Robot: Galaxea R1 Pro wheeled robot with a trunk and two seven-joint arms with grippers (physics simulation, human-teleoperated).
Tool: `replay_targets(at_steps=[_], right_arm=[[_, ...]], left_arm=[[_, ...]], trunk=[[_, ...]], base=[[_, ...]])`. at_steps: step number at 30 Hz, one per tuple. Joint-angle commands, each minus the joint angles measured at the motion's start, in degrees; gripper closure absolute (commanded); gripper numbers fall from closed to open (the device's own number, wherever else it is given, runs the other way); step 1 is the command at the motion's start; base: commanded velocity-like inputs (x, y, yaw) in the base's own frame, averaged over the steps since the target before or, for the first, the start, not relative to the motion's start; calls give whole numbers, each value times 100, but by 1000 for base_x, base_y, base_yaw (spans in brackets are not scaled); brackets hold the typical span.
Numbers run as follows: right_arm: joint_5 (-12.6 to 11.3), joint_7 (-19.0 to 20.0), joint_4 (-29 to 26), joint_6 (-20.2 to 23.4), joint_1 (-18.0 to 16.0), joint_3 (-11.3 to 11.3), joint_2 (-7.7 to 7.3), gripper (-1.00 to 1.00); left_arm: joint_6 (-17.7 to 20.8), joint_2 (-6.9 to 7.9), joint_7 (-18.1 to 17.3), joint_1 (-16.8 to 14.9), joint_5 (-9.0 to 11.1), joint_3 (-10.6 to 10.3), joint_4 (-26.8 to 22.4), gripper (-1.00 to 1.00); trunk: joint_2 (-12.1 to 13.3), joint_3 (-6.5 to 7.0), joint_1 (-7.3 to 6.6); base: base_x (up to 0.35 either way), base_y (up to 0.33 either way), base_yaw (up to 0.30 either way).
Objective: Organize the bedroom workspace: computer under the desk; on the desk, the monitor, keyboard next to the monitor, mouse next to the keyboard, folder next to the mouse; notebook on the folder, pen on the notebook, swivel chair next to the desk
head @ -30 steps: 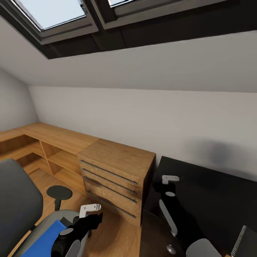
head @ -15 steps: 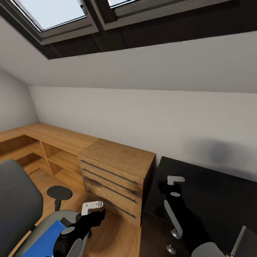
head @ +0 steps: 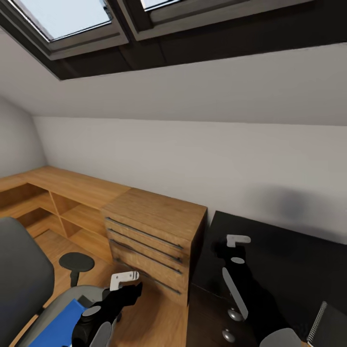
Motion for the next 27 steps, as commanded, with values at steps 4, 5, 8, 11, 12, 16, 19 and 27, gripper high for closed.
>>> replay_targets(at_steps=[4, 5, 8, 11, 12, 16, 19, 27], right_arm=[[-78, -61, -4, 3, -6, -42, -3, 100], [-80, -58, -4, 3, -6, -86, -3, 100], [-85, -54, -4, 3, -6, -183, -2, 100], [-84, -53, -6, 3, -6, -227, -2, 100], [-85, -53, -5, 3, -6, -230, -2, 100], [-85, -52, -4, 1, -6, -241, -2, 100], [-86, -52, -4, 1, -6, -243, -2, 100], [-85, -59, -10, 2, -6, -244, -2, 100]], left_arm=[[8, 6, 59, -4, 61, -11, -9, -100], [7, 6, 59, -4, 63, -11, -9, -100], [7, 6, 59, -4, 66, -11, -9, -100], [7, 6, 59, -4, 67, -7, -9, -100], [7, 6, 59, -4, 68, -8, -9, -100], [7, 6, 59, -4, 66, -5, -9, -100], [7, 6, 59, -4, 66, -7, -9, -100], [7, 6, 59, -4, 70, -5, -9, -100]], trunk=[[-5, -2, 0], [-5, -2, 0], [-5, -1, 0], [-5, -1, 0], [-5, -1, 0], [-5, -1, 0], [-5, -1, 0], [-5, -1, 0]], base=[[-136, 4, -262], [-279, 43, -281], [-305, 75, -287], [-323, 104, -291], [-327, 111, -292], [-330, 116, -293], [-330, 117, -295], [-296, 100, -174]])
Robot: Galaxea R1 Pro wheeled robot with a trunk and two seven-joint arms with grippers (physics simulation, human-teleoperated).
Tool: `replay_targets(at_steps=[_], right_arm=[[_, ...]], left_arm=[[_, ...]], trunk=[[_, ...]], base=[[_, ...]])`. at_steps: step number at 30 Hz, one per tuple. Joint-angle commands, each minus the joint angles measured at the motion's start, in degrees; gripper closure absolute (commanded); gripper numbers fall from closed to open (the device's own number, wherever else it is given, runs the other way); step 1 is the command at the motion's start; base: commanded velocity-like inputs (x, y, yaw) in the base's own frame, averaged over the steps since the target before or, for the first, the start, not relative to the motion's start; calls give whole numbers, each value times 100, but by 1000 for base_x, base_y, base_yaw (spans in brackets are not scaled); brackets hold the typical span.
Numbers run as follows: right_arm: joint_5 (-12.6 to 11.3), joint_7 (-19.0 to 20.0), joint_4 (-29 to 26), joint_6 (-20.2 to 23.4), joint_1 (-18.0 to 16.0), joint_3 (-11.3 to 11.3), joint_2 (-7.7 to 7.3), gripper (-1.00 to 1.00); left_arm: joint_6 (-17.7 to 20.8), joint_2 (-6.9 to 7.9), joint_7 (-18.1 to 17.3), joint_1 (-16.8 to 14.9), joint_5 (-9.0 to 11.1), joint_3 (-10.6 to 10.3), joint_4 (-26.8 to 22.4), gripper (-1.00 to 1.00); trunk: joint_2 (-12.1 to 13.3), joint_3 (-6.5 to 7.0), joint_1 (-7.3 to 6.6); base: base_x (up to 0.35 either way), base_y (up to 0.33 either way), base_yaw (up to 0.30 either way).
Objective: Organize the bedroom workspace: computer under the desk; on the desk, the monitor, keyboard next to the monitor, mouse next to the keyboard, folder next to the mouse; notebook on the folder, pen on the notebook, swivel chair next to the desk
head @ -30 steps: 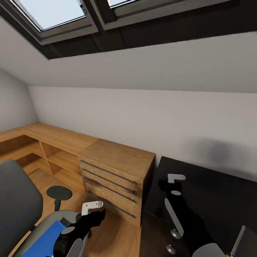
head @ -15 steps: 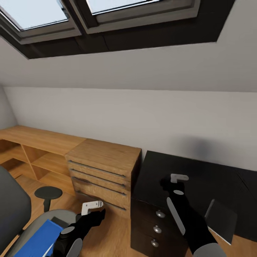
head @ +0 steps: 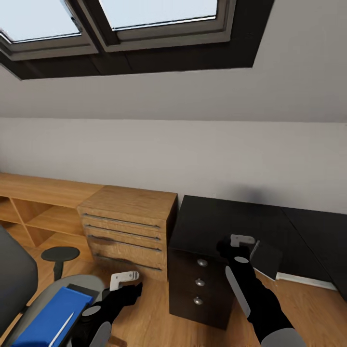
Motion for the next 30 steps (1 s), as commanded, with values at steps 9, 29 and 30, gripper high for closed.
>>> replay_targets(at_steps=[9, 29, 30], right_arm=[[-76, -61, -9, -88, -4, 14, 1, 100], [-96, 8, 450, -739, -11, -1777, -170, 100], [-97, 8, 476, -819, -12, -1804, -191, 100]], left_arm=[[13, 5, 59, -5, 56, -19, -8, -100], [19, 5, 59, -5, 57, -22, 1, -100], [19, 5, 59, -5, 58, -21, 1, -100]], trunk=[[-4, -7, -3], [-4, -7, -3], [-4, -7, -3]], base=[[-40, 9, -53], [0, 0, -290], [0, 0, -300]])
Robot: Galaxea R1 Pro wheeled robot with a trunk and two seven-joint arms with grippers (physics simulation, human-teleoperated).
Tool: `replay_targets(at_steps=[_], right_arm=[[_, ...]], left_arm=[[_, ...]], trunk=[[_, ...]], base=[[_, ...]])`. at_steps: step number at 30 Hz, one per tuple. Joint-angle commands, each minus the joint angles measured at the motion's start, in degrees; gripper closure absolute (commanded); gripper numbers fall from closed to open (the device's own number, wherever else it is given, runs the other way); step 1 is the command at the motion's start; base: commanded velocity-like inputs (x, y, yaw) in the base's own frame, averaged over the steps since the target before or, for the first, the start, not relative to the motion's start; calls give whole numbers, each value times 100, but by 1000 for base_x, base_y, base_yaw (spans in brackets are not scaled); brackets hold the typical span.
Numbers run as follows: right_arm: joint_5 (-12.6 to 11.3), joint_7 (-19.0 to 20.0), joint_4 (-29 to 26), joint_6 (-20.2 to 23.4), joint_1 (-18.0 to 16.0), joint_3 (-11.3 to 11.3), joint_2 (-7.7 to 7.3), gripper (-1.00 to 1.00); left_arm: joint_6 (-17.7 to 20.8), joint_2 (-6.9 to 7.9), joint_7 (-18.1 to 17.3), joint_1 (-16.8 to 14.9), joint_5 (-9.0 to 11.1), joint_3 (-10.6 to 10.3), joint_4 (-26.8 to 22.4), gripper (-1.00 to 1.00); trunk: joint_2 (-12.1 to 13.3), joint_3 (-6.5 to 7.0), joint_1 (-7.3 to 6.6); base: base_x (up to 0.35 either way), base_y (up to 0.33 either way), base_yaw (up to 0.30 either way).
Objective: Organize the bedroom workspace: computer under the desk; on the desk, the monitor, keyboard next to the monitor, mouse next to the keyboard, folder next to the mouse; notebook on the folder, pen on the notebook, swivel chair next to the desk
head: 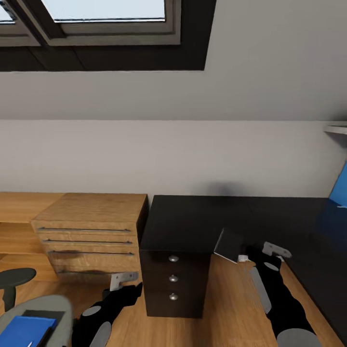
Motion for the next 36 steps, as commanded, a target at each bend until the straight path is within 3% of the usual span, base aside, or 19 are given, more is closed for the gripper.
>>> replay_targets(at_steps=[1, 7, 36], right_arm=[[-64, -34, 33, -123, -4, -33, -37, 100], [-64, -40, 103, -356, -5, -99, -100, 100], [-56, -42, 106, -398, -5, -86, -103, 100]], left_arm=[[9, 6, 59, -5, 62, -12, -8, -100], [9, 6, 59, -5, 59, -11, -7, -100], [9, 6, 59, -5, 63, -20, 1, -100]], trunk=[[-5, -7, 0], [-5, -7, 0], [-5, -7, 0]], base=[[0, 0, -300], [0, 0, -300], [0, 0, -300]])
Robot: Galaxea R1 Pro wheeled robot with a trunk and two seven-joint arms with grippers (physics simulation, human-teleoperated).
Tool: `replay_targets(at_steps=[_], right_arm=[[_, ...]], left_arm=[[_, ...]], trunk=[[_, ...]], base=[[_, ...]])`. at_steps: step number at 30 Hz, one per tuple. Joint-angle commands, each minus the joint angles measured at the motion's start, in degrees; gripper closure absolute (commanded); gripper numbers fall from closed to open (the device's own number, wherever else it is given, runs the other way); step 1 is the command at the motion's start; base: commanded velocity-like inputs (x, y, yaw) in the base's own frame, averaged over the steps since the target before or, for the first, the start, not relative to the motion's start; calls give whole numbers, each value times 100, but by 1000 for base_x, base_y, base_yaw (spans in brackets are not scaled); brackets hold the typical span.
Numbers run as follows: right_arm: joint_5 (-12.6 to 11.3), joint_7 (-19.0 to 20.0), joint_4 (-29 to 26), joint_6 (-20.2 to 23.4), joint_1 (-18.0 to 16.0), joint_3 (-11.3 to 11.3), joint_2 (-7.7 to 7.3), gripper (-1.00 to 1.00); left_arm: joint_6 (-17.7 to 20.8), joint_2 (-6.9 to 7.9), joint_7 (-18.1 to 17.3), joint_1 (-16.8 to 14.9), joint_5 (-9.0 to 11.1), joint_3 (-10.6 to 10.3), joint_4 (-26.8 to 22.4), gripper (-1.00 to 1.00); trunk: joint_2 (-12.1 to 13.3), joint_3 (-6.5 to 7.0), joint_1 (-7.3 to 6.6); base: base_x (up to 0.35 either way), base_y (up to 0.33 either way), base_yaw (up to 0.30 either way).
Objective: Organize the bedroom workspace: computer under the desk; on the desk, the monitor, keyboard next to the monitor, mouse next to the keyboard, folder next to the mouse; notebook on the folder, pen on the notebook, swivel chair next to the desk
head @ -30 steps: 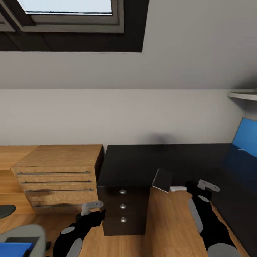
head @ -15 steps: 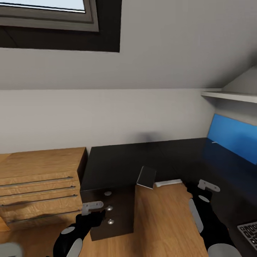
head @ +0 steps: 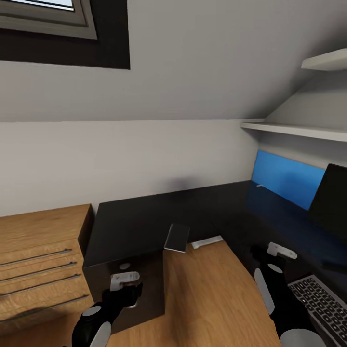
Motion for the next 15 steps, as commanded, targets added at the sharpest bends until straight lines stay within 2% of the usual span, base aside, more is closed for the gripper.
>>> replay_targets(at_steps=[1, 12, 15], right_arm=[[-55, -31, -9, 12, -3, 8, -2, 100], [-29, -22, -10, 2, -3, 51, 15, 100], [-29, -28, -15, 2, -3, 52, 25, 100]], left_arm=[[9, 6, 59, -5, 61, -13, -8, -100], [9, 6, 59, -5, 67, -13, -8, -100], [9, 6, 59, -5, 63, -13, -8, -100]], trunk=[[-5, -7, 0], [-5, -7, 0], [-5, -7, 0]], base=[[0, 0, -300], [0, 0, -300], [0, 0, -182]])
